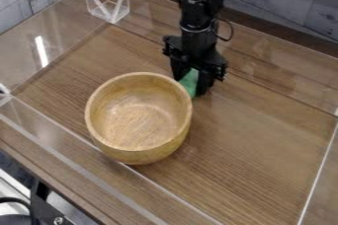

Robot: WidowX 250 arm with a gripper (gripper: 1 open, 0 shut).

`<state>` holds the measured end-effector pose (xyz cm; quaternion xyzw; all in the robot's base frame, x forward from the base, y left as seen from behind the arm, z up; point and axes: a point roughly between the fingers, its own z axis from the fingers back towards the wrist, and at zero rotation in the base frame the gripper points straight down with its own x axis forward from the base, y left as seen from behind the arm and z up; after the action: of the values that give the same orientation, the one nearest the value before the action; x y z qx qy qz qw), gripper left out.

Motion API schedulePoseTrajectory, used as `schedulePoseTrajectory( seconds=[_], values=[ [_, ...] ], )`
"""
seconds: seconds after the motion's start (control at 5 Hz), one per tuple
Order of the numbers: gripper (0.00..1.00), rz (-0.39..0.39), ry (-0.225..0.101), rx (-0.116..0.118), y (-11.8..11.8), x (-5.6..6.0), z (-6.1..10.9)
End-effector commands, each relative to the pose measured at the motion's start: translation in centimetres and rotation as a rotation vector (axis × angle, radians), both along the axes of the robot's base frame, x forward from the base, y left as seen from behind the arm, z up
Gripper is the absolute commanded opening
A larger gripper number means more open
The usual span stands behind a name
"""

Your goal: Put green stick into wooden bowl

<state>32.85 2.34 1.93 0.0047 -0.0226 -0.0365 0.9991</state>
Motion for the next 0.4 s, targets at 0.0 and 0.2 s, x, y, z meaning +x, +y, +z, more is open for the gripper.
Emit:
schedulePoseTrajectory(
  seconds=[0.0,0.2],
  values=[
    [0.0,0.05,-0.028,-0.009,0.9,0.2,1.7],
    [0.0,0.072,-0.032,-0.021,1.2,0.0,2.8]
  ],
)
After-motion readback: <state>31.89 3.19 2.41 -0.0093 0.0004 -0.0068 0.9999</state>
